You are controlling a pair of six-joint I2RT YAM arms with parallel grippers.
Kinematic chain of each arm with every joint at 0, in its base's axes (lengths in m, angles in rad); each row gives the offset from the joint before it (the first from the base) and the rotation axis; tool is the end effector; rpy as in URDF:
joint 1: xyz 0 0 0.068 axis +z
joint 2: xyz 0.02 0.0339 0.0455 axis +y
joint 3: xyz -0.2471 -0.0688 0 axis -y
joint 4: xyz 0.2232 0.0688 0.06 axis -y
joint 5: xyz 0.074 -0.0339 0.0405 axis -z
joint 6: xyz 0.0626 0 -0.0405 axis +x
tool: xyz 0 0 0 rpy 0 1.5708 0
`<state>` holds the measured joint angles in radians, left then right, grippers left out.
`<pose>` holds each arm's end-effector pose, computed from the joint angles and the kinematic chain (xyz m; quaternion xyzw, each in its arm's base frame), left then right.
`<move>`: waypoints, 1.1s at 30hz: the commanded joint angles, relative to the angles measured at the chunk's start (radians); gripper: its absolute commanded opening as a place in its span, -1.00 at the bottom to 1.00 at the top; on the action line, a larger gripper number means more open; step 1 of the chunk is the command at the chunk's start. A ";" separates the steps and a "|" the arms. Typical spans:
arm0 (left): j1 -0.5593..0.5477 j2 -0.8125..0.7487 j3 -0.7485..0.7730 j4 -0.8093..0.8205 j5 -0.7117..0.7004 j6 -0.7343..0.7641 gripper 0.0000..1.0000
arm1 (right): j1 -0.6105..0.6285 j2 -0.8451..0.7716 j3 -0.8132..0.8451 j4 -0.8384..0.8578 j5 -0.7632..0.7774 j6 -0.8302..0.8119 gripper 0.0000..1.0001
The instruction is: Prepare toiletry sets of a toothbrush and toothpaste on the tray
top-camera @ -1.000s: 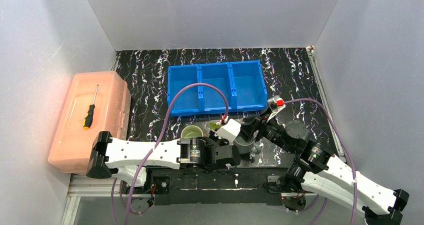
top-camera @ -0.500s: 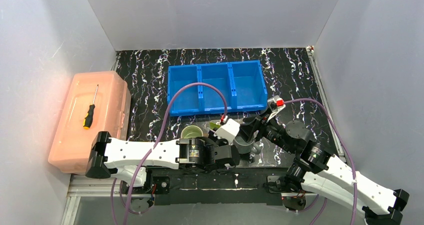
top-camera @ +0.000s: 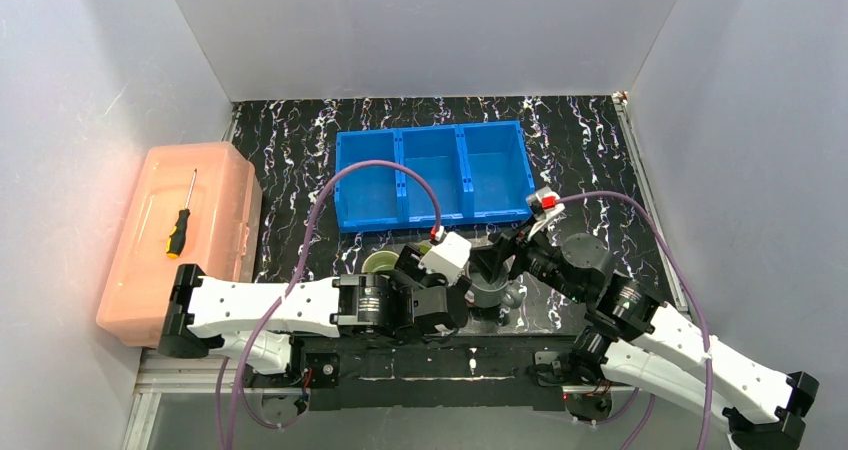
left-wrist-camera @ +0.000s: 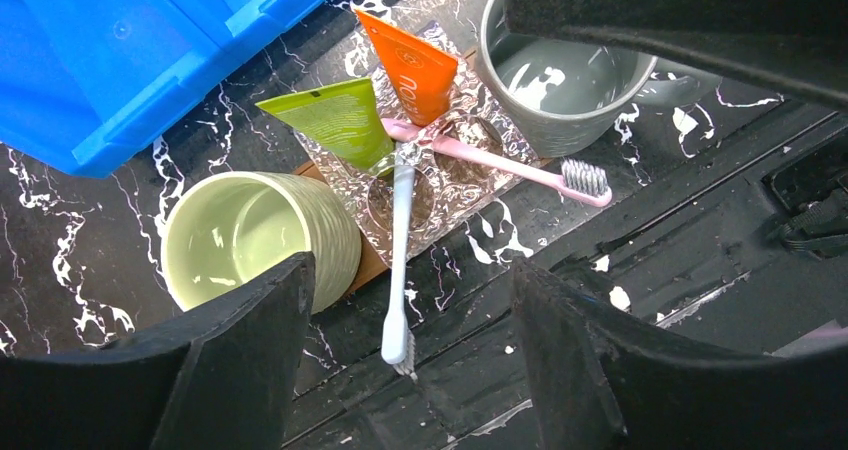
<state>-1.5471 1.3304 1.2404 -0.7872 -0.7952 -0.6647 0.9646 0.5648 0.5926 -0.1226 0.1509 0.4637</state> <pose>0.0509 -0.2631 0.3026 0.2513 0.8403 -0.1169 0.4660 0.1035 0.1327 0.2991 -0.1337 0.7273 0.3973 0.5435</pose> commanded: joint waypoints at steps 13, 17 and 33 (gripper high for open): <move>0.184 -0.139 0.040 -0.050 0.072 0.082 0.97 | 0.006 0.181 0.246 -0.119 0.187 -0.228 0.84; 0.266 -0.178 0.041 -0.040 0.099 0.133 0.97 | 0.004 0.212 0.283 -0.136 0.273 -0.270 0.92; 0.627 -0.303 0.006 -0.040 0.283 0.260 0.97 | -0.297 0.364 0.382 -0.132 0.180 -0.277 0.97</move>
<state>-0.9867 1.0439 1.2465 -0.8158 -0.5594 -0.4446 0.8059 0.9150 0.9241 -0.2890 0.4183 0.1791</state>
